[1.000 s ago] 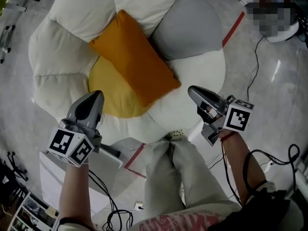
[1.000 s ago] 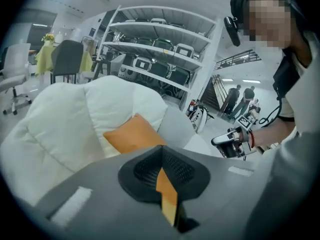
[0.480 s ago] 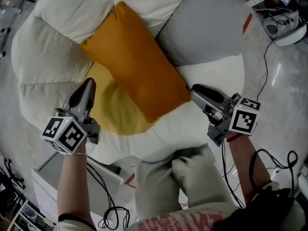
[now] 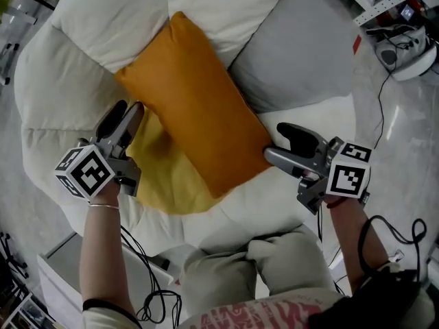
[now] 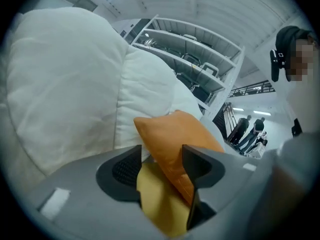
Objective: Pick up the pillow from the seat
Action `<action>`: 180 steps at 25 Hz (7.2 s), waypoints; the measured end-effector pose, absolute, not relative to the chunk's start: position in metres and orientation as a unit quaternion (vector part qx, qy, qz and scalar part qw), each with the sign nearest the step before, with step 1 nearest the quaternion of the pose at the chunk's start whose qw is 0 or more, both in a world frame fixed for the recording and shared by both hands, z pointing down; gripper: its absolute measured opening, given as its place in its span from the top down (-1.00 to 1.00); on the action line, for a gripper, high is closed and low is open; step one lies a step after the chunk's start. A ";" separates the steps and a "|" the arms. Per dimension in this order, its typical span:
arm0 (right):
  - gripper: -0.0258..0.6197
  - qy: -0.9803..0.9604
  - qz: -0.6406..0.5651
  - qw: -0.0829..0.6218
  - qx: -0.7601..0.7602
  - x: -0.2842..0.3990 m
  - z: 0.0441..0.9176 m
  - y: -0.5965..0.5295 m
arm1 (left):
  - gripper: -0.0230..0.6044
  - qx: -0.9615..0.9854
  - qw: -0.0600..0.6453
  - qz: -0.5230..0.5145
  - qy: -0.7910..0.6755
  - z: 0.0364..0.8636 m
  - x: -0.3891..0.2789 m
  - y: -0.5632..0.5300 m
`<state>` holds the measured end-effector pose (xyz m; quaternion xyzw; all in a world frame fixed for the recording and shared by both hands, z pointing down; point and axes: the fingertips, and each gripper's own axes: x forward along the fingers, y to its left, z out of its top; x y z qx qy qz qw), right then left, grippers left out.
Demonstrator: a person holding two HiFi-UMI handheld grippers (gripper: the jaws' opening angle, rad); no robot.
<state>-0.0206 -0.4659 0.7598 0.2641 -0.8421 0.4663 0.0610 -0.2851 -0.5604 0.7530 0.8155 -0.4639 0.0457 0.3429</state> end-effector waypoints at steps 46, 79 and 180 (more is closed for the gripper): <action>-0.13 -0.900 0.397 0.107 0.142 -0.063 0.794 -0.450 | 0.28 0.824 0.381 -0.254 -0.334 0.708 -0.258 -0.608; 0.05 -0.844 0.501 0.160 0.102 -0.074 0.717 -0.345 | 0.37 0.719 0.458 -0.285 -0.439 0.685 -0.285 -0.500; -0.03 -0.952 0.286 0.104 -0.037 -0.092 0.174 -0.254 | 0.36 0.725 0.219 -0.443 -0.479 0.064 -0.336 -0.299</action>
